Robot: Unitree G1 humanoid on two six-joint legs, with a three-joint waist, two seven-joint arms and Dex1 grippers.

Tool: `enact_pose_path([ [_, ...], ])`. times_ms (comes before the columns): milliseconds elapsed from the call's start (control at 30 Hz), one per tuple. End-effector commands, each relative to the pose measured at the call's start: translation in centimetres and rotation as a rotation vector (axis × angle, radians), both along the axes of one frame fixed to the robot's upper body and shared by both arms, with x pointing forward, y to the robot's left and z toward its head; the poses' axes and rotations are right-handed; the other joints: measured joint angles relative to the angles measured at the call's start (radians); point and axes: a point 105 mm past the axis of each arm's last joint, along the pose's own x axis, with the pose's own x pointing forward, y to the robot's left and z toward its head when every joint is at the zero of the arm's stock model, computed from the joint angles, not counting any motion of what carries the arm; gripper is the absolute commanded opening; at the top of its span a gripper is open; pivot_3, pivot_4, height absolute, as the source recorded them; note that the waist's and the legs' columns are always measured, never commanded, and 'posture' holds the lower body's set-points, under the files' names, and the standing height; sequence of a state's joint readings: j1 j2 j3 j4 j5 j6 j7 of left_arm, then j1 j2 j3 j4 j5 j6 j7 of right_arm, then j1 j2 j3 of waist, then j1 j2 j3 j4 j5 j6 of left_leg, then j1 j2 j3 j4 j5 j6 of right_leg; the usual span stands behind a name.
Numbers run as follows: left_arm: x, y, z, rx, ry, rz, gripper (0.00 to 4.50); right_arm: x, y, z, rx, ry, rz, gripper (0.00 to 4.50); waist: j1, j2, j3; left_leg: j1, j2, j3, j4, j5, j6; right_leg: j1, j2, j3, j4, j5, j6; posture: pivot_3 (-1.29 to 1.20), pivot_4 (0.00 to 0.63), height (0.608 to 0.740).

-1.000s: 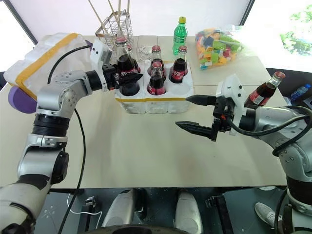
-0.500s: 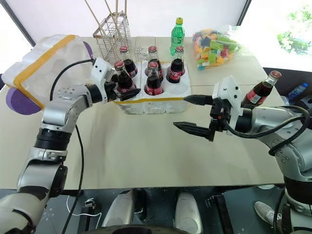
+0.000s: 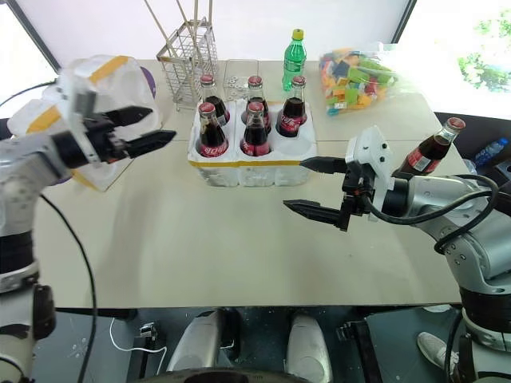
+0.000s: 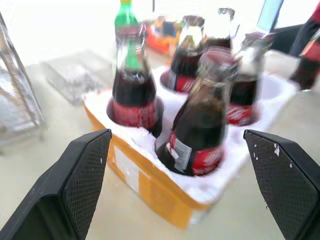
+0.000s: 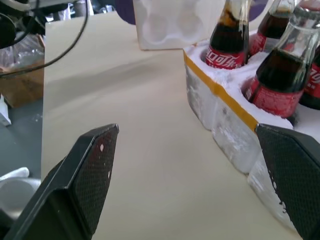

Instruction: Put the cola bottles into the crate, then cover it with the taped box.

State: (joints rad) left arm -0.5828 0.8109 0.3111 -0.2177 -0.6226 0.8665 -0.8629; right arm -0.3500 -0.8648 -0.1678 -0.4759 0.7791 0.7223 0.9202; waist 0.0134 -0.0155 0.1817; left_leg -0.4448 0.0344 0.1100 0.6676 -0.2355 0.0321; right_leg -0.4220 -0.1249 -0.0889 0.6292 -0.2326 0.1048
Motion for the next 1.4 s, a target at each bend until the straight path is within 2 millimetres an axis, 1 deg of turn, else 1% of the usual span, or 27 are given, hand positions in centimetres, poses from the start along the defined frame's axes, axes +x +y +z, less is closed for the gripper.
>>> enact_pose_path([
  [33, -3.6, 1.3, 1.6, 0.057, -0.019, -0.034, 4.43, -0.3, -0.1, 1.5, 0.015, -0.059, 0.02, 4.5, -0.004, 0.0, 0.0, 0.0, 0.0, 0.0, 0.0, 0.0, 0.0, 0.0, 0.0, 0.0, 0.0, 0.0, 0.0, 0.0, 0.15, 0.736],
  [100, -5.3, 1.7, 2.0, 0.084, -0.004, -0.054, 4.43, -0.3, -0.1, 1.8, 0.025, -0.063, 0.026, 4.5, -0.004, 0.0, 0.0, 0.0, 0.0, 0.0, 0.0, 0.0, 0.0, -0.001, 0.0, 0.0, 0.0, 0.0, 0.0, 0.0, 0.15, 0.736],
  [167, -7.1, 1.6, 2.6, 0.1, 0.005, -0.101, 4.43, -0.1, -0.2, 2.0, 0.035, -0.068, 0.024, 4.5, -0.002, 0.0, 0.0, 0.0, 0.0, 0.0, -0.001, 0.0, -0.001, -0.001, 0.0, 0.0, 0.0, 0.0, -0.001, 0.0, 0.15, 0.736],
  [200, -7.9, 1.5, 3.1, 0.094, 0.008, -0.132, 4.43, 0.0, -0.2, 2.1, 0.039, -0.069, 0.021, 4.5, 0.0, 0.0, 0.0, 0.0, 0.0, 0.0, -0.001, 0.0, -0.001, -0.001, 0.0, 0.0, 0.0, 0.0, -0.001, 0.0, 0.15, 0.736],
  [267, -9.7, 0.4, 4.3, 0.059, 0.006, -0.241, 4.43, 0.2, -0.3, 2.3, 0.049, -0.073, 0.009, 4.5, 0.001, 0.0, 0.0, 0.0, 0.0, 0.0, 0.0, 0.0, -0.001, -0.001, 0.0, 0.0, 0.0, -0.001, -0.003, 0.0, 0.15, 0.736],
  [300, -10.2, -0.1, 4.6, 0.04, 0.009, -0.281, 4.43, 0.3, -0.4, 2.3, 0.053, -0.074, 0.002, 4.5, 0.001, 0.0, 0.0, 0.0, 0.0, 0.0, 0.0, 0.0, -0.001, 0.0, 0.0, 0.0, -0.001, -0.002, -0.004, 0.0, 0.15, 0.736],
  [367, -10.5, -0.6, 4.8, 0.017, 0.018, -0.315, 4.43, 0.4, -0.5, 2.2, 0.055, -0.074, -0.012, 4.5, 0.0, 0.0, 0.0, 0.0, 0.0, -0.001, 0.0, 0.0, -0.001, 0.0, -0.001, 0.0, 0.0, -0.002, -0.004, 0.0, 0.15, 0.736],
  [467, -9.7, -2.3, 3.2, 0.043, 0.047, -0.359, 4.43, 0.6, -1.4, 1.9, 0.062, -0.077, -0.094, 4.5, 0.001, 0.001, 0.0, 0.001, 0.0, -0.001, -0.001, 0.0, -0.001, 0.0, -0.001, 0.0, 0.0, 0.0, -0.001, 0.0, 0.15, 0.736],
  [533, -9.1, -3.1, 1.9, 0.045, 0.074, -0.391, 4.43, 0.2, -2.4, 1.4, 0.067, -0.068, -0.165, 4.5, 0.004, 0.0, 0.0, 0.001, -0.001, 0.0, -0.001, 0.002, -0.003, 0.0, 0.0, 0.0, 0.0, -0.001, -0.001, 0.0, 0.15, 0.736],
  [667, -8.2, -4.1, 0.4, 0.037, 0.107, -0.436, 4.43, -1.1, -4.6, 0.2, 0.074, -0.049, -0.313, 4.5, 0.002, 0.0, 0.0, 0.0, -0.002, 0.0, 0.0, 0.002, -0.004, 0.001, 0.0, 0.0, 0.0, 0.0, -0.001, 0.0, 0.15, 0.736],
  [767, -7.5, -4.4, -0.2, 0.04, 0.113, -0.457, 4.43, -2.5, -6.5, 0.3, 0.14, -0.064, -0.439, 4.5, 0.001, 0.0, 0.0, 0.001, -0.002, 0.0, -0.001, 0.0, -0.001, 0.001, 0.0, 0.0, 0.0, 0.0, -0.001, 0.0, 0.15, 0.736],
  [833, -7.0, -4.5, -0.4, 0.04, 0.108, -0.467, 4.43, -3.4, -7.4, 0.3, 0.172, -0.071, -0.502, 4.5, 0.001, 0.0, 0.0, 0.001, -0.002, 0.0, -0.001, 0.0, -0.001, 0.001, 0.001, 0.0, 0.0, 0.0, -0.001, 0.0, 0.15, 0.736],
  [933, -6.2, -5.1, -0.3, 0.028, 0.096, -0.489, 4.43, -4.0, -9.4, -0.5, 0.163, -0.076, -0.638, 4.5, 0.002, 0.0, 0.0, 0.001, -0.001, 0.0, -0.001, 0.0, -0.001, 0.001, 0.001, 0.0, -0.001, -0.001, -0.001, 0.0, 0.15, 0.736],
  [1033, -5.5, -6.1, 0.0, 0.017, 0.077, -0.52, 4.43, -4.2, -13.1, -1.6, 0.162, -0.102, -0.863, 4.5, 0.003, 0.0, -0.001, 0.001, -0.001, -0.001, -0.001, 0.0, -0.001, 0.002, 0.001, 0.0, -0.001, -0.002, -0.004, 0.0, 0.15, 0.736],
  [1100, -5.3, -6.7, 0.1, 0.01, 0.071, -0.544, 4.43, -4.5, -14.7, -2.3, 0.169, -0.107, -0.956, 4.5, 0.005, 0.0, -0.001, 0.001, -0.001, -0.001, -0.001, 0.0, -0.001, 0.002, 0.0, 0.0, -0.001, -0.002, -0.004, 0.0, 0.15, 0.736],
  [1200, -4.9, -7.3, 0.1, -0.008, 0.066, -0.571, 4.43, -4.9, -15.9, -3.0, 0.172, -0.129, -1.046, 4.5, 0.0, 0.001, -0.001, 0.001, -0.002, -0.001, -0.001, 0.0, -0.001, 0.002, 0.001, 0.0, -0.001, -0.002, -0.003, 0.0, 0.15, 0.736],
  [1267, -4.5, -7.6, -0.2, -0.018, 0.068, -0.571, 4.43, -4.9, -16.5, -3.4, 0.162, -0.147, -1.09, 4.5, -0.003, 0.002, -0.002, 0.001, -0.002, -0.001, -0.001, 0.0, -0.001, 0.002, 0.001, 0.0, -0.001, -0.001, -0.001, 0.0, 0.15, 0.736],
  [1400, -4.1, -8.4, -0.9, -0.024, 0.073, -0.57, 4.43, -3.8, -17.4, -4.0, 0.182, -0.137, -1.13, 4.5, -0.002, 0.003, -0.002, 0.002, -0.002, -0.001, -0.001, 0.0, -0.001, 0.001, 0.002, 0.001, -0.001, -0.001, -0.001, 0.0, 0.15, 0.736],
])
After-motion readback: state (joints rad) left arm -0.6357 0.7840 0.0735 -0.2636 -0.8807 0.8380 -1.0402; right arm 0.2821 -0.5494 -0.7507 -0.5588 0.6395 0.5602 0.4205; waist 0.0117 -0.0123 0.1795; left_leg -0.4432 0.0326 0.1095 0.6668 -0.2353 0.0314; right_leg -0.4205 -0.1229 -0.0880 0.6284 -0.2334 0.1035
